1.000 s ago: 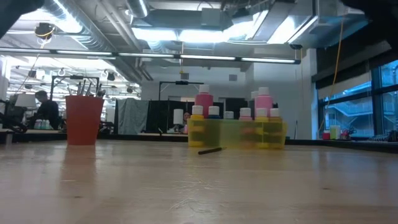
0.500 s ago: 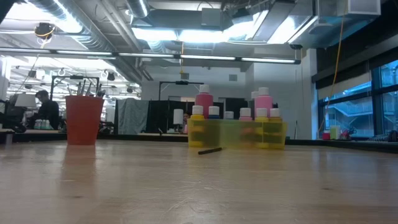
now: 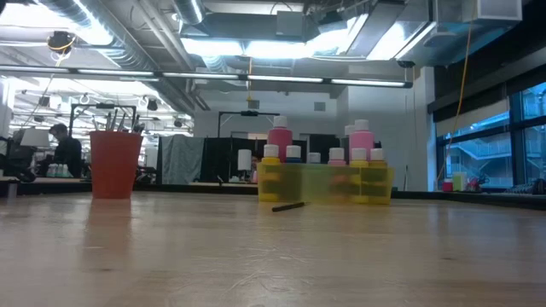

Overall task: Pick & Place Paint Supplies
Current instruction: Put the small red paint bottle into the yellow bin

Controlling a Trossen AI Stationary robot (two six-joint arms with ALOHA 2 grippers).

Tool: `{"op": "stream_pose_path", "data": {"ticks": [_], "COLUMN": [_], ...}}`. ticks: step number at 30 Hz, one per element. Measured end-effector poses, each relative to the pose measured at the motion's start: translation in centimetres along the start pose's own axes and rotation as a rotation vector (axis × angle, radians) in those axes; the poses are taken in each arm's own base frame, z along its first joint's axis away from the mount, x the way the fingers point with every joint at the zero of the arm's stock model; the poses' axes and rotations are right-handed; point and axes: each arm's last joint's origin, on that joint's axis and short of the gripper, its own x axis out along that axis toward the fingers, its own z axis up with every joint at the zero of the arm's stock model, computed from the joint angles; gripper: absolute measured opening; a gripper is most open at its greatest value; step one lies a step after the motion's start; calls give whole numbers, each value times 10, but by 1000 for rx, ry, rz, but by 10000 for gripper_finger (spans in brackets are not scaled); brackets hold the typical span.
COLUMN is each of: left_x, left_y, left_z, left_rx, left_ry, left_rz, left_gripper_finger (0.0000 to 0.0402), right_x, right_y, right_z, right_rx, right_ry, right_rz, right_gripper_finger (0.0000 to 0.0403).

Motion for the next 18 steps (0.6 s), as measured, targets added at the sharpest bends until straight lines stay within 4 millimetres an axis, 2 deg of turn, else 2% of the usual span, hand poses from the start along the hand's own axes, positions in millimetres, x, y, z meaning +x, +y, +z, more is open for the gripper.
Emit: {"op": "stream_pose_path", "data": {"ticks": [2, 6, 9, 11, 14, 18], "left_x": [5, 6, 4, 3, 4, 14], "left_y": [14, 54, 87, 109, 131, 141], "left_z": [5, 17, 19, 16, 5, -16], "left_rx": [-24, -94, -150, -188, -214, -214], "left_ry": [3, 4, 2, 1, 12, 112], "left_rz": [19, 36, 24, 11, -68, -140], "left_gripper_finger": [182, 182, 182, 182, 182, 182], "right_x": [0, 0, 0, -1, -1, -2], "right_y": [2, 7, 13, 18, 26, 33], "right_z": [-1, -3, -6, -8, -10, -13], "right_rx": [0, 31, 53, 51, 46, 57], "right_ry": [3, 13, 29, 30, 32, 35], "right_rz": [4, 14, 25, 37, 40, 50], "right_gripper_finger": [261, 261, 261, 261, 261, 261]}}
